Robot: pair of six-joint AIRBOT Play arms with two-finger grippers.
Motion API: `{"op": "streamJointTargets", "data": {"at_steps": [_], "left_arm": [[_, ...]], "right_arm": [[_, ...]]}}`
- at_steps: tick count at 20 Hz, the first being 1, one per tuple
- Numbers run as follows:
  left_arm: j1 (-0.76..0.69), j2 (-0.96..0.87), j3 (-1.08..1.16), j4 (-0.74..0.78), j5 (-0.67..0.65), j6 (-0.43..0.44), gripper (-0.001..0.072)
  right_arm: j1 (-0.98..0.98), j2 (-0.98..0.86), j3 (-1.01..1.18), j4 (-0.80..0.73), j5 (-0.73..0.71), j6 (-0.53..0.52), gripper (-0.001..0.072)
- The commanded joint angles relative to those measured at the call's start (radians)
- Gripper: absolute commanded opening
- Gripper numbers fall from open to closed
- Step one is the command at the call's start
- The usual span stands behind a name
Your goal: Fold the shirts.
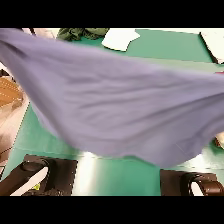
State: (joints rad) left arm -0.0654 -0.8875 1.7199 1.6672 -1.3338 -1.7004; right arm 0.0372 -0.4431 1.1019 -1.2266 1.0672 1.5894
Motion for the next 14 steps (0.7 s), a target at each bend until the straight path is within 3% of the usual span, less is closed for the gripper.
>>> {"op": "streamJointTargets", "data": {"at_steps": [1, 3, 5, 7, 10, 14], "left_arm": [[0.0, -0.072, -0.305, -0.134, 0.277, -0.014, 0.0024], [0.0, -0.154, -0.437, -0.14, 0.464, -0.029, 0.0025], [0.0, -0.265, -0.476, -0.142, 0.586, -0.031, 0.0025], [0.0, -0.374, -0.475, -0.153, 0.69, -0.048, 0.0024], [0.0, -0.489, -0.475, -0.16, 0.846, -0.152, 0.0024], [0.0, -0.577, -0.475, -0.16, 0.969, -0.203, 0.0024]], "right_arm": [[0.021, -0.21, -0.243, 0.085, -0.344, -0.021, 0.0007], [0.014, -0.448, -0.254, 0.084, -0.513, -0.041, 0.0007], [-0.016, -0.708, -0.141, 0.085, -0.498, -0.059, 0.0007], [-0.043, -0.947, 0.037, 0.084, -0.411, -0.073, 0.0007], [-0.093, -1.218, 0.361, 0.084, -0.251, -0.072, 0.0007], [-0.146, -1.389, 0.709, 0.084, -0.068, -0.074, 0.0007]]}}
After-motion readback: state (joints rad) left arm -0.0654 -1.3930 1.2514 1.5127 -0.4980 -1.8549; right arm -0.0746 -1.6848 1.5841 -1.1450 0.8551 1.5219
